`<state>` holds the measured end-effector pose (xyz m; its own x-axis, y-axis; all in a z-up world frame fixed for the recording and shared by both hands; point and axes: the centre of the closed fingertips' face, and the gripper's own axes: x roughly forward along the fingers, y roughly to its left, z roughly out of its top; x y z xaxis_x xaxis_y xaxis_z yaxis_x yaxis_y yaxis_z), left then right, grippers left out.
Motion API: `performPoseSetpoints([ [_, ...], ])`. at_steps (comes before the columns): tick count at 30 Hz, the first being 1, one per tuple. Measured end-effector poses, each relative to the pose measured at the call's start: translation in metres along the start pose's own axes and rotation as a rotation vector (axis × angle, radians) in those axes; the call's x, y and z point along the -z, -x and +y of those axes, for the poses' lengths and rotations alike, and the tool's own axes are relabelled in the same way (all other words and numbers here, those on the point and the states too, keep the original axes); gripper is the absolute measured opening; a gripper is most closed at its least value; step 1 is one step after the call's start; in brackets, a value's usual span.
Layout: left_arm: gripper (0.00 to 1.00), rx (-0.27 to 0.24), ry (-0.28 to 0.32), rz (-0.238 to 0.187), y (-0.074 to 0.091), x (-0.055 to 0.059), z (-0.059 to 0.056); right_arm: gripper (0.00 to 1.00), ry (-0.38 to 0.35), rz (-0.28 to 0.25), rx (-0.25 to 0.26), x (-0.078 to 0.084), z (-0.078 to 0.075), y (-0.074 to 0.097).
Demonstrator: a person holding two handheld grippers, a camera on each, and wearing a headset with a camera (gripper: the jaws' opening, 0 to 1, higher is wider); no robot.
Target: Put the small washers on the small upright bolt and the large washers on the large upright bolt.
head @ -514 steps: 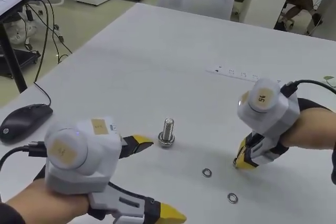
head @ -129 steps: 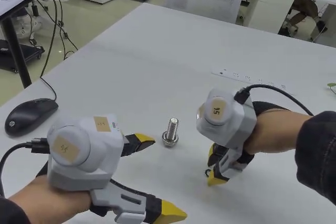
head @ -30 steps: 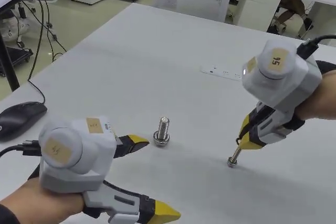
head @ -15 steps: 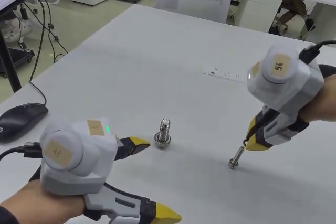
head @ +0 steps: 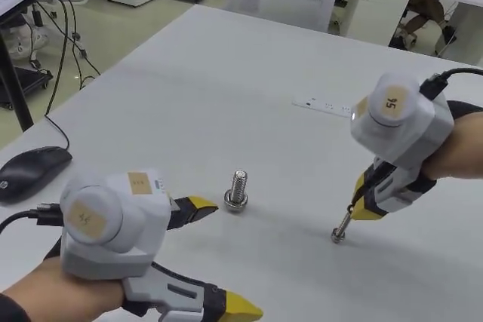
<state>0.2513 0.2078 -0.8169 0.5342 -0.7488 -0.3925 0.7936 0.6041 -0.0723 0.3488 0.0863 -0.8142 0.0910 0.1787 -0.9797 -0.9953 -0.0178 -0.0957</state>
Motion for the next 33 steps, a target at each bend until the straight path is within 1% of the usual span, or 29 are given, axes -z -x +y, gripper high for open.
performPoseSetpoints([
  [14,0.86,-0.002,0.003,0.004,0.000,0.002,0.000,0.13,-0.004,-0.002,-0.013,0.000,0.002,-0.008],
  [33,0.86,-0.007,0.004,0.007,0.001,0.004,-0.001,0.14,-0.012,0.014,-0.037,0.006,0.005,-0.039],
])
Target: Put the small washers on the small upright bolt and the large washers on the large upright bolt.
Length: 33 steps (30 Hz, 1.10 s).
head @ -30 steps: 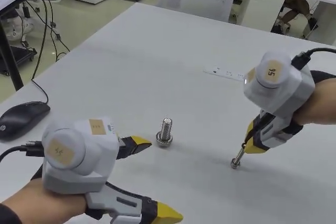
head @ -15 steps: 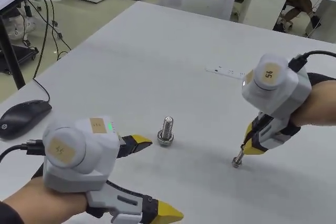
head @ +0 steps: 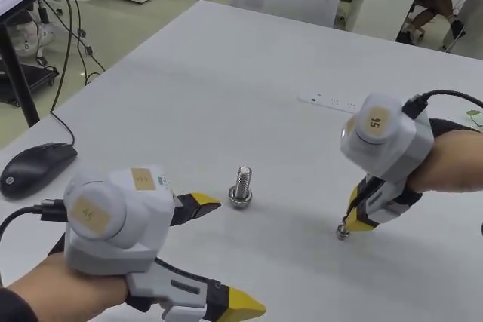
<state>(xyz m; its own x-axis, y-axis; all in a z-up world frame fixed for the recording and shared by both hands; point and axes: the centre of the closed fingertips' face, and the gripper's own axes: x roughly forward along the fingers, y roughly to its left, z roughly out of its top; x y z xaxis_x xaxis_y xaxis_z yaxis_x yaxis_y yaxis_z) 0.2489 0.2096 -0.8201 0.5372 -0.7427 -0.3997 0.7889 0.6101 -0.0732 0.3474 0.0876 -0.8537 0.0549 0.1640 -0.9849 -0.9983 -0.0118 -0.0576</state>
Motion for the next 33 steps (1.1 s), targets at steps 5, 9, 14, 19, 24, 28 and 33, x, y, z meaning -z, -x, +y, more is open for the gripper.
performPoseSetpoints([
  [5,0.86,0.001,0.001,0.000,0.000,0.000,0.000,0.14,0.007,0.007,-0.002,0.001,0.000,-0.008],
  [9,0.86,0.000,0.001,0.001,0.000,0.001,0.000,0.14,0.009,0.010,-0.003,0.002,0.000,-0.010],
  [14,0.86,0.001,0.002,0.000,0.000,0.000,-0.001,0.14,0.010,0.011,-0.002,0.003,-0.003,-0.013],
  [19,0.86,0.000,0.002,0.001,0.000,0.000,-0.001,0.14,0.010,0.011,-0.003,0.003,-0.003,-0.014],
  [24,0.86,0.001,0.001,0.003,0.000,0.000,-0.001,0.16,0.010,0.008,0.000,0.002,-0.003,-0.015],
  [28,0.86,0.001,0.000,0.004,0.001,0.000,-0.001,0.17,0.010,0.006,0.004,0.002,-0.004,-0.015],
  [33,0.86,0.002,-0.001,0.004,0.001,0.000,-0.001,0.21,0.003,-0.004,0.011,0.000,-0.005,-0.012],
])
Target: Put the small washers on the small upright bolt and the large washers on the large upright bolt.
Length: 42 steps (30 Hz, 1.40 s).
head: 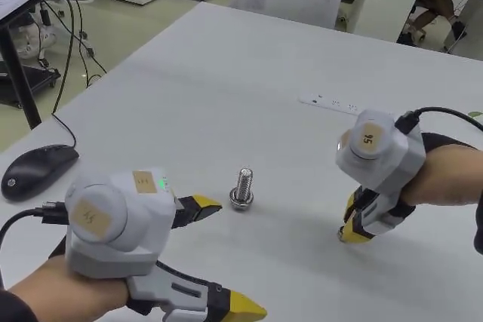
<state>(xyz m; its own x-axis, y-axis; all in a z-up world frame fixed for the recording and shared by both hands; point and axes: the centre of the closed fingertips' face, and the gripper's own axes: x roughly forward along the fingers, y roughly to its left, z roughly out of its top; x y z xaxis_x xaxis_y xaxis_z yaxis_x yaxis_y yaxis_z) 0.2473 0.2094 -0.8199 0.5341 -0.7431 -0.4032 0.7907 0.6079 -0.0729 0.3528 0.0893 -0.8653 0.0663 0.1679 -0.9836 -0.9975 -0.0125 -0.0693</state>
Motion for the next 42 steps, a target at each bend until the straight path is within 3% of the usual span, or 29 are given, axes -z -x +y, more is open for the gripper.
performPoseSetpoints([
  [19,0.86,0.009,-0.007,0.002,-0.002,-0.001,-0.001,0.51,-0.069,-0.098,0.027,-0.003,0.003,0.010],
  [42,0.86,0.026,-0.016,0.012,-0.007,-0.004,-0.001,0.72,-0.157,-0.247,0.110,-0.004,0.001,0.025],
])
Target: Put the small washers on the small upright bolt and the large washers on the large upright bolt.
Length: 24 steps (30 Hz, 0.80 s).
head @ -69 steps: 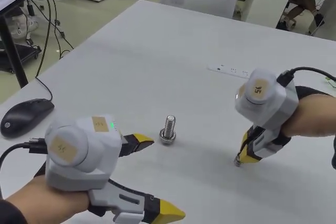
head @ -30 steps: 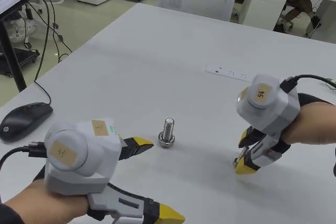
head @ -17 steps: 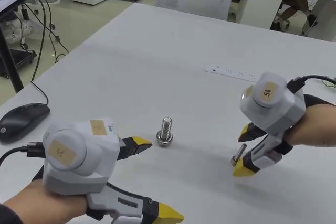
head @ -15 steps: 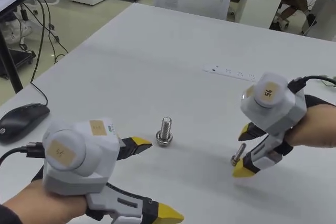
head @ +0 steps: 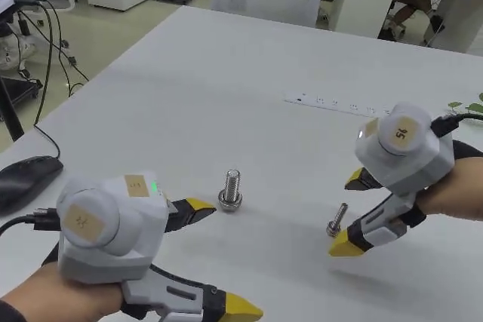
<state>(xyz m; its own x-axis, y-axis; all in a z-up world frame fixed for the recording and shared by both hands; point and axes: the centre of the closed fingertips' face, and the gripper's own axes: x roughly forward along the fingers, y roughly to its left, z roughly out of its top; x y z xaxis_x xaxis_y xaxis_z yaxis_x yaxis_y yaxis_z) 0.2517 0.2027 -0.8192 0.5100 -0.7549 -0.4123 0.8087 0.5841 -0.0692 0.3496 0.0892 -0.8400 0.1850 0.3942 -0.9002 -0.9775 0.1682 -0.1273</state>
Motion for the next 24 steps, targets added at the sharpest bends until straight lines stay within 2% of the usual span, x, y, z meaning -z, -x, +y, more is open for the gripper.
performPoseSetpoints([
  [9,0.86,-0.001,-0.007,0.002,0.000,-0.002,0.002,0.74,-0.042,-0.082,0.039,-0.004,0.003,0.012],
  [15,0.86,0.002,-0.010,0.005,-0.001,-0.004,0.001,0.74,-0.073,-0.116,0.063,0.000,0.008,0.018],
  [24,0.87,0.004,-0.011,0.007,-0.002,-0.006,0.003,0.75,-0.130,-0.188,0.074,0.004,0.026,0.031],
])
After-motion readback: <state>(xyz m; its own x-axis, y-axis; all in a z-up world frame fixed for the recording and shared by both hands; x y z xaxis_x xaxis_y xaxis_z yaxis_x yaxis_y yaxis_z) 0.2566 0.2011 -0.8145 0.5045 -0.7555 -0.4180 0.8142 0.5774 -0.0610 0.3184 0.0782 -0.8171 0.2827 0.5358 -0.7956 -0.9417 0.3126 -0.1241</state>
